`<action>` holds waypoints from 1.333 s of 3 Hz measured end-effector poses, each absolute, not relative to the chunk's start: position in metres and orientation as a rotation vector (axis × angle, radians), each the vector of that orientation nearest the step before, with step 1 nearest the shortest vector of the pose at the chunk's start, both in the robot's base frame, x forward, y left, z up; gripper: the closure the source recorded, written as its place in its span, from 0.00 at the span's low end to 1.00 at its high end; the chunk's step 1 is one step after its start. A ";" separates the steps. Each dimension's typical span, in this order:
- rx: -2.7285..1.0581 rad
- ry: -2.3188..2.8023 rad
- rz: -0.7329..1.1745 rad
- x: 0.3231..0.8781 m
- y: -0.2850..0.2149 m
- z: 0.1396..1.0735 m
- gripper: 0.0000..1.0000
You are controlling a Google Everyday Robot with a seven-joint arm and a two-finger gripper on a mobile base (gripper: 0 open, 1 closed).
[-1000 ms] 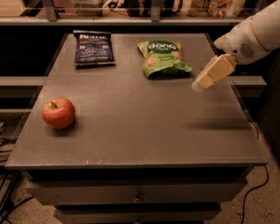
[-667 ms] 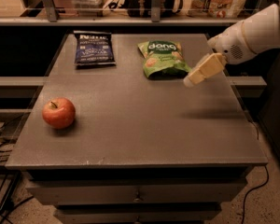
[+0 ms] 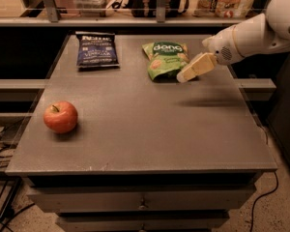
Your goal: Move green rice chip bag near apple
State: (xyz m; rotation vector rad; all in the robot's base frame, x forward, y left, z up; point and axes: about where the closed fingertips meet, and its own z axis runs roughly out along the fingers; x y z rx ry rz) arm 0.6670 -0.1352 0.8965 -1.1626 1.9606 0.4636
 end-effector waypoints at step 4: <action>-1.147 2.016 0.575 0.723 -0.093 0.842 0.41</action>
Offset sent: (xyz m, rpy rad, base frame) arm 0.0573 0.0464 -0.0452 0.0327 0.0725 0.0455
